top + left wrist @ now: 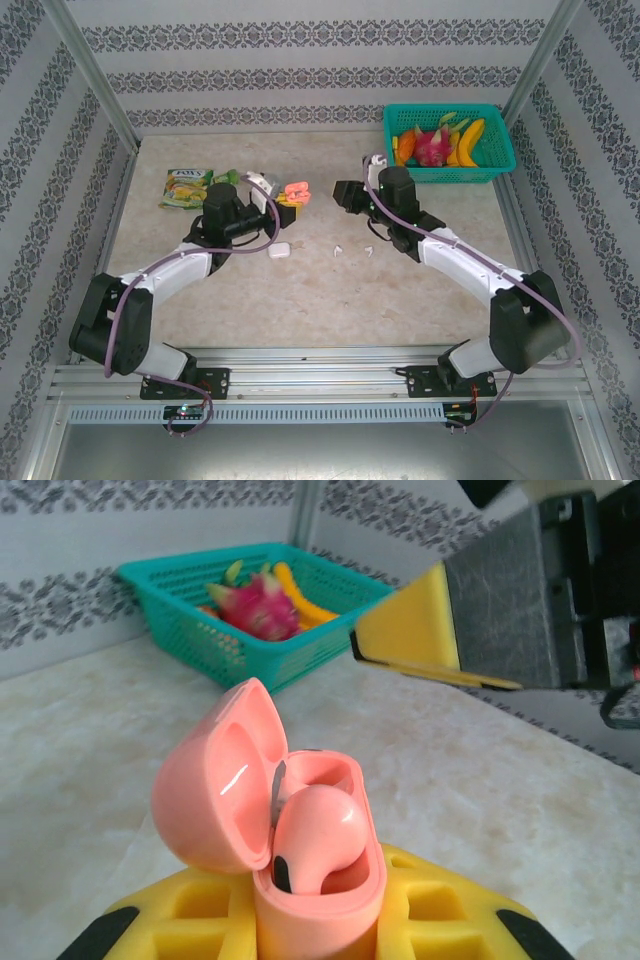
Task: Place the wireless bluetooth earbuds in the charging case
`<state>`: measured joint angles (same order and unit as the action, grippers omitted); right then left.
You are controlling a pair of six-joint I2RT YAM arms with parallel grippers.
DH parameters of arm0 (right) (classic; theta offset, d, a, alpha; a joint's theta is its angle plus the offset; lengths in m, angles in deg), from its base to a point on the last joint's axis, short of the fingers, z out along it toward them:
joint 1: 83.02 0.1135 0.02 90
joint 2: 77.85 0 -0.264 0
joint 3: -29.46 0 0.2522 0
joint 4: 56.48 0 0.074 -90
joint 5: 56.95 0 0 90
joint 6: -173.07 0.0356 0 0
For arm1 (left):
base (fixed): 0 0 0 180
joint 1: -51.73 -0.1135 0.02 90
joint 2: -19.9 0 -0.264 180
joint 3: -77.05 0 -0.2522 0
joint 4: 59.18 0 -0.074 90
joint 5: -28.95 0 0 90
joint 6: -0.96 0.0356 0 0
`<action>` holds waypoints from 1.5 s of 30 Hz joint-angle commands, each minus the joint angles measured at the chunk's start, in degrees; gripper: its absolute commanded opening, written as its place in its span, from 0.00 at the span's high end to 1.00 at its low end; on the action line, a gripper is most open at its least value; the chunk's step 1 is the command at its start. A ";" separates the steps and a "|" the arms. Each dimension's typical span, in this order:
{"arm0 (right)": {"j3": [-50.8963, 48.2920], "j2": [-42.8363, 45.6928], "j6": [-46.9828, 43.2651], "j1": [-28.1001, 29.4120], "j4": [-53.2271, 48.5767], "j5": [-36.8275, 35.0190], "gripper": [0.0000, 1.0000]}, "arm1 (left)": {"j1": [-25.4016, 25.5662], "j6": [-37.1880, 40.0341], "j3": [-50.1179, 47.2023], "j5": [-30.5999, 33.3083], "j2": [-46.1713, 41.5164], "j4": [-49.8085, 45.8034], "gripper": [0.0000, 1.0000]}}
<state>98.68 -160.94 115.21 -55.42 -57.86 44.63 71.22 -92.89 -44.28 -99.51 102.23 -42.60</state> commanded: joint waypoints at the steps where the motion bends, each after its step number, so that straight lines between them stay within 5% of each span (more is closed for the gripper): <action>1: -1.44 -0.45 4.04 0.09 3.04 -1.02 0.68 | -0.45 1.38 -1.32 7.29 -4.34 5.70 1.00; 10: 5.21 -5.85 5.10 2.11 -4.09 0.44 0.42 | -3.64 -0.24 -1.51 21.53 -7.96 3.53 1.00; 23: 35.77 -33.41 6.65 10.94 -19.01 1.80 0.32 | -13.11 -8.43 4.17 34.17 -8.38 -7.16 1.00; 27: 45.51 -40.99 5.47 12.32 -22.21 1.57 0.24 | -15.39 -8.24 8.38 34.39 -6.39 -13.50 1.00; 40: 90.50 -68.32 -7.09 17.30 -39.29 -7.15 0.21 | -21.22 -11.56 10.41 36.28 -3.78 -17.29 1.00; 45: 97.32 -73.51 -7.08 17.56 -37.96 -8.91 0.22 | -22.77 -13.53 11.17 36.83 -2.51 -17.78 1.00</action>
<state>192.75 -232.18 110.29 -37.98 -93.95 38.86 49.76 -104.06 -35.25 -63.67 99.32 -59.67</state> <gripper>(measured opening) 0.784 0.222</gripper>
